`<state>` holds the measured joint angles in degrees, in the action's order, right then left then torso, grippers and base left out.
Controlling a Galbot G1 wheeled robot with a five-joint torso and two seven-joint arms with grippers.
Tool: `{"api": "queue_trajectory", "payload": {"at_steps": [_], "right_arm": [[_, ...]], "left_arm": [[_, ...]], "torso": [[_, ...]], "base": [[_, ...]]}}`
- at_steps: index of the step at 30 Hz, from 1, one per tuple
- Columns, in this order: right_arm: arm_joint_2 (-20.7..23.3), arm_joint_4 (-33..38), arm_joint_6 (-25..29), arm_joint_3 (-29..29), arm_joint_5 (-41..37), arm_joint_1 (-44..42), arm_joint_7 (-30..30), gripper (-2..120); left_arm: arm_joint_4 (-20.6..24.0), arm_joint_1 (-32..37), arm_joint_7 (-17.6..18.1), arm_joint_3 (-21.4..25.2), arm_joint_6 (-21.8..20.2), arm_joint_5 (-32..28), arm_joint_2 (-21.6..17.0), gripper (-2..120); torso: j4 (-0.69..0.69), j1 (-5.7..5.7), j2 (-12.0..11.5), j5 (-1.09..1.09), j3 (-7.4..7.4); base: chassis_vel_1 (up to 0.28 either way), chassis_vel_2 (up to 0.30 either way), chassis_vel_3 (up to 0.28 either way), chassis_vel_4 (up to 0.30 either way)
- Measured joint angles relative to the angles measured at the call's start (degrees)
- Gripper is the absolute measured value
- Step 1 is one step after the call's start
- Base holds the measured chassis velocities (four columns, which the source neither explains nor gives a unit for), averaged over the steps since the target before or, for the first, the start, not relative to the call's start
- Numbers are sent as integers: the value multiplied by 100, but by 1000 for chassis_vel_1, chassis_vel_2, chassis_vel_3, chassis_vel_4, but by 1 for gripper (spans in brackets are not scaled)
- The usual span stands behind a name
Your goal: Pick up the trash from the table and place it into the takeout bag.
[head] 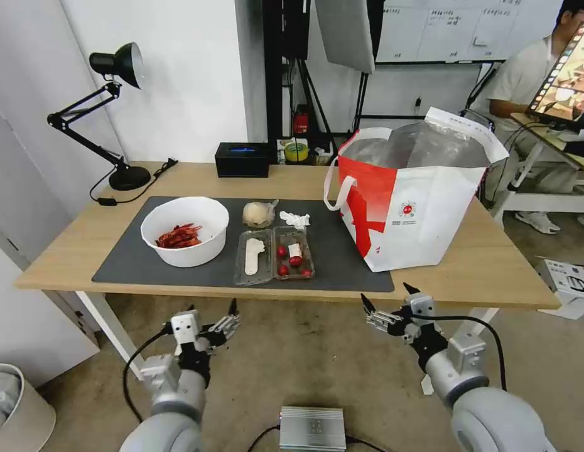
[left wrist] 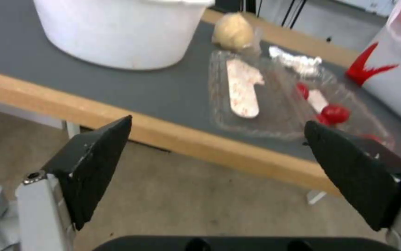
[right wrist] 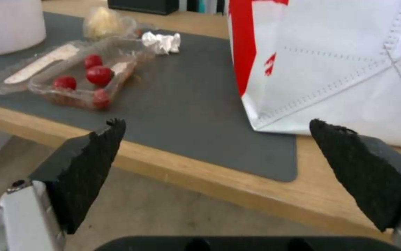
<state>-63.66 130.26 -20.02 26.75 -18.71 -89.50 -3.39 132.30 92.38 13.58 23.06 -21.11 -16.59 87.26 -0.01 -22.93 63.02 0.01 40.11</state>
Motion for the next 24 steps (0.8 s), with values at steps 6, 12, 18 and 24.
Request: {"api": "queue_trajectory", "payload": {"at_steps": [6,12,18,24], "right_arm": [[-29,19,88,-5,18,3,13,100],[-39,19,116,-2,25,8,15,100],[-46,4,171,-8,19,16,38,100],[-50,-27,247,-58,12,46,78,100]], "left_arm": [[80,26,-53,-9,74,17,51,100],[63,26,-73,-30,92,31,68,100],[52,12,-81,-35,98,34,72,100],[37,-1,-85,-49,66,-172,77,100]], "torso": [[0,0,0,0,-1],[0,0,0,0,-1],[1,0,0,-1,0],[1,1,0,0,-1]], "base": [[0,0,0,0],[0,0,0,0],[0,0,0,0],[0,0,0,0]]}}
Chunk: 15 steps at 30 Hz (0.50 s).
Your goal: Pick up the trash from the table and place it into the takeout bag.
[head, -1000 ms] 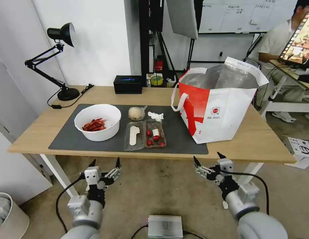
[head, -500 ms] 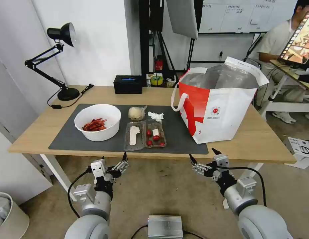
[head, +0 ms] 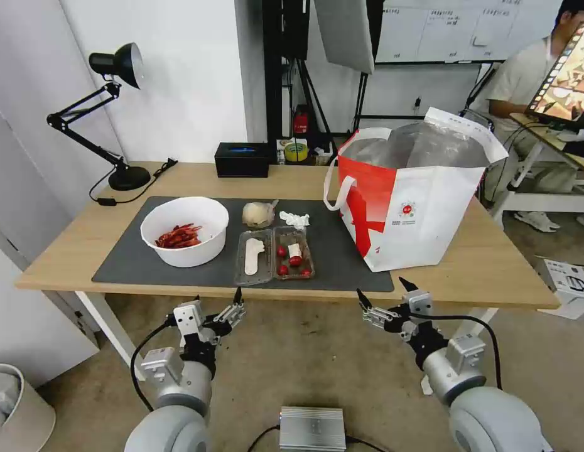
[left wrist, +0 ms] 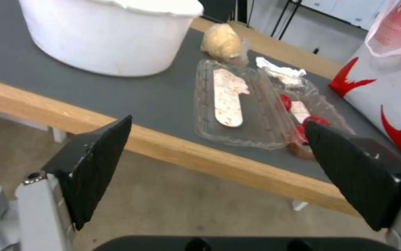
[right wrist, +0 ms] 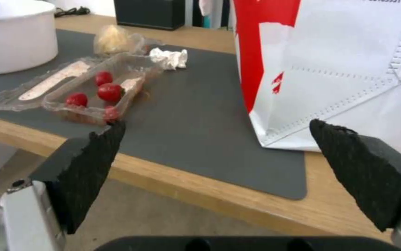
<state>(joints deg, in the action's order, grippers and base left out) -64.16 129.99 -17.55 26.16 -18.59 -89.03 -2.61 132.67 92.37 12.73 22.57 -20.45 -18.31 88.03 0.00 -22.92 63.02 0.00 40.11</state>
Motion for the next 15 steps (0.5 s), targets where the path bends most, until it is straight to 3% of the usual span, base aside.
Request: {"api": "queue_trajectory", "payload": {"at_steps": [8,9,14,15], "right_arm": [[9,-6,12,-32,10,40,-2,100],[28,-4,17,-41,12,64,-3,100],[52,2,37,-53,12,79,-4,100],[60,2,42,-55,12,80,-4,100]], "left_arm": [[-5,-117,193,-26,-286,-789,1,100],[-17,-220,342,-31,-407,-1240,-9,100],[-22,-385,617,-28,-540,-2004,-44,100],[15,-435,775,-20,-632,-2459,-70,100]], "torso": [[0,0,0,0,0],[0,0,0,0,0],[-1,0,0,0,0],[0,0,0,0,0]], "base": [[0,0,0,0],[0,0,0,0],[0,0,0,0],[0,0,0,0]]}}
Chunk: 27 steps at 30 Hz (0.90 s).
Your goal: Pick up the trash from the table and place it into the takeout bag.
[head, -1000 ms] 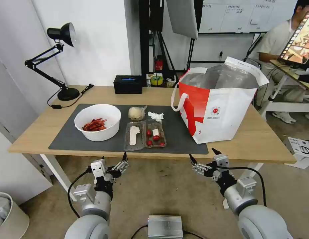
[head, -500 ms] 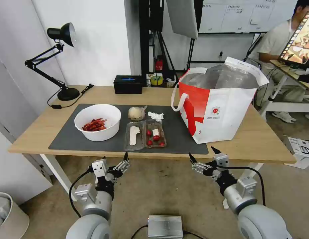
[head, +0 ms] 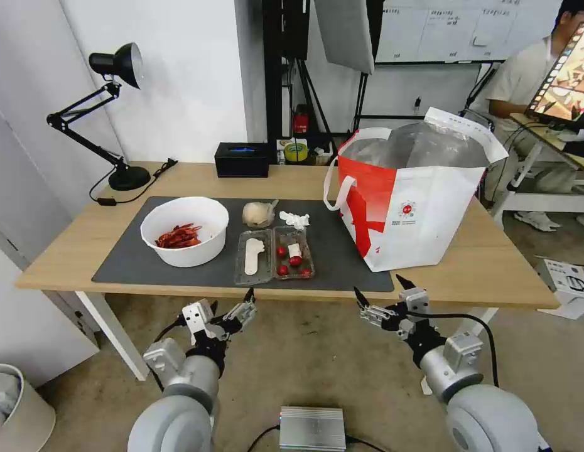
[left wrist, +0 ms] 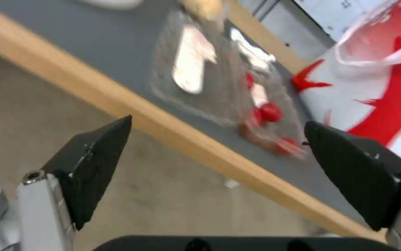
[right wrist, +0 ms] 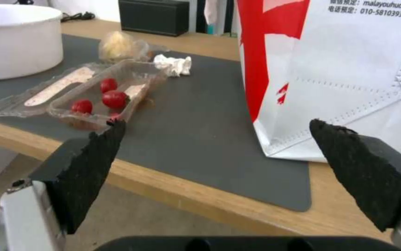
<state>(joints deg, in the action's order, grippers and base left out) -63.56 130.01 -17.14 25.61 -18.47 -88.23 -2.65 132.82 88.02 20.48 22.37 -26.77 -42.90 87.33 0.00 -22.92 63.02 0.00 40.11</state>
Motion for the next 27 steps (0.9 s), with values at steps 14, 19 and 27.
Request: {"api": "queue_trajectory", "payload": {"at_steps": [14,19,27], "right_arm": [[65,-66,94,-1,-2,23,-18,100],[54,-140,119,-54,1,39,-24,100],[40,-219,148,-58,58,58,-30,100]], "left_arm": [[34,-558,1153,28,-220,-2852,116,100],[-176,-810,1502,23,-131,-3348,190,100],[-736,-1452,1884,-65,74,-3479,333,100]], "torso": [[0,0,0,0,0],[0,0,0,0,0],[0,0,0,0,0]], "base": [[0,0,0,0],[0,0,0,0],[0,0,0,0]]}}
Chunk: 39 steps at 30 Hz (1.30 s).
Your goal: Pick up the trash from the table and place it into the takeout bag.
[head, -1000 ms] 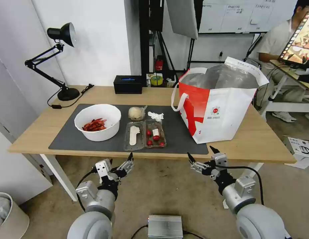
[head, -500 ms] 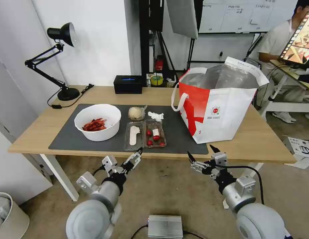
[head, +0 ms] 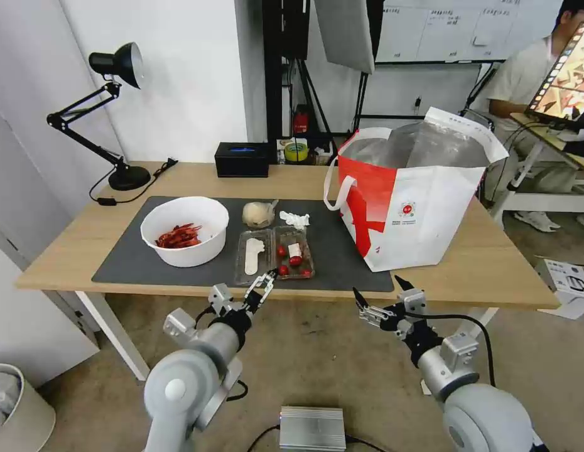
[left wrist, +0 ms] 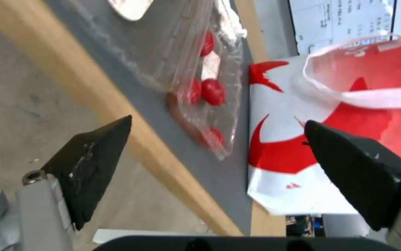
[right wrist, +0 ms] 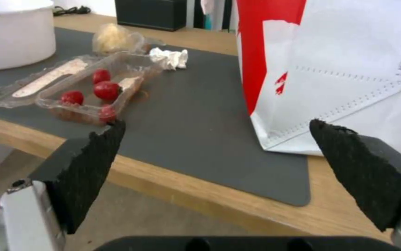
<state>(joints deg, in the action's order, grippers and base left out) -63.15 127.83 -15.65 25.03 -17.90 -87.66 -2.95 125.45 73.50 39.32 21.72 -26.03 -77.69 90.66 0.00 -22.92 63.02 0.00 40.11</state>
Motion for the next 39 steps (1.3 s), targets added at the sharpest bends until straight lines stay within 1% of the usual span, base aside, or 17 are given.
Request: {"api": "queue_trajectory", "payload": {"at_steps": [5,16,26,39], "right_arm": [[-9,-8,11,18,27,-35,-6,100],[-40,-51,119,47,81,-69,-13,100],[-83,-57,149,42,117,-86,-13,100],[-121,-31,197,61,160,-165,-19,100]], "left_arm": [[-237,-247,72,-35,51,1,29,100],[-511,-430,103,-73,68,93,59,100],[-618,-552,103,-42,97,137,58,100],[-693,-658,236,-33,75,175,57,100]], "torso": [[0,0,0,0,0],[0,0,1,0,0],[0,0,1,0,0],[0,0,1,0,0]], "base": [[0,0,0,0],[0,0,0,0],[0,0,0,0],[0,0,0,0]]}}
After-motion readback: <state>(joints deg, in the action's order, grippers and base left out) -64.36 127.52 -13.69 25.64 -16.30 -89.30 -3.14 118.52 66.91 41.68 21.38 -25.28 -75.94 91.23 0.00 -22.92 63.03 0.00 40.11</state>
